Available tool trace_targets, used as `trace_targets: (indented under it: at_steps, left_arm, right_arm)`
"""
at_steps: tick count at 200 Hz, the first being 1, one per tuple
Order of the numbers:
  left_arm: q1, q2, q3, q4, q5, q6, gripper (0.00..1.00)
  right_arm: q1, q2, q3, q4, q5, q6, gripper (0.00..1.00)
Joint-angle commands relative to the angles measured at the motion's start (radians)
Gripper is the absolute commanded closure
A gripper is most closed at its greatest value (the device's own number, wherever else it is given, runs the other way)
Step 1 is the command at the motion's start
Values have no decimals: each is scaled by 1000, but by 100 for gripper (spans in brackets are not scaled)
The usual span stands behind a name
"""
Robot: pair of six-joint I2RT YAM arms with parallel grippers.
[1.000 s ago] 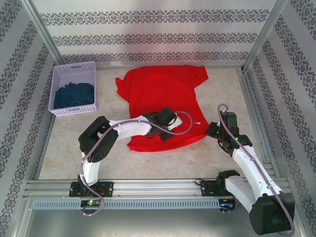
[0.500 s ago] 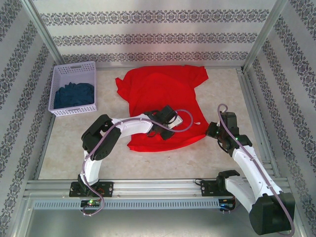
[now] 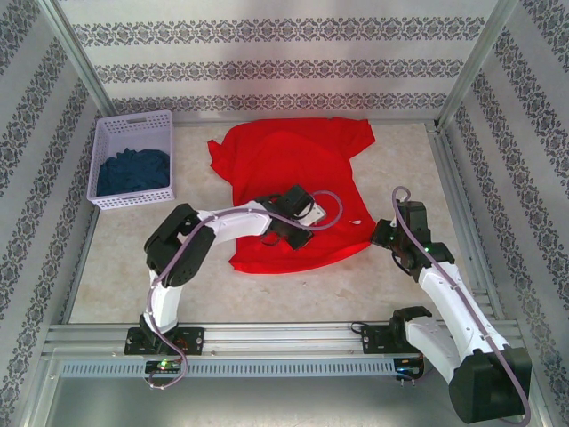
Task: Fold the inside-out t-shirt
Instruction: Turn the T-shirt inside out at the center of the table.
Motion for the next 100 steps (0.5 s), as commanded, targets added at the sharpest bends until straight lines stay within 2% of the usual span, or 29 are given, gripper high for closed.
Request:
trace_targets:
  at_steps: [1, 29, 50, 78, 100]
  left_arm:
    - [41, -124, -45, 76, 99, -97, 100]
    - [68, -201, -92, 131, 99, -175, 100]
    - [96, -242, -114, 164, 124, -248, 100]
    - [102, -258, -113, 193, 158, -353, 100]
    - [101, -255, -112, 209, 178, -389, 100]
  right_arm:
    - [-7, -6, 37, -10, -9, -6, 100]
    - [-7, 24, 48, -7, -13, -21, 99]
    - [-8, 60, 81, -32, 8, -43, 92]
    - [16, 84, 138, -96, 86, -86, 66]
    - [173, -4, 116, -31, 160, -196, 46]
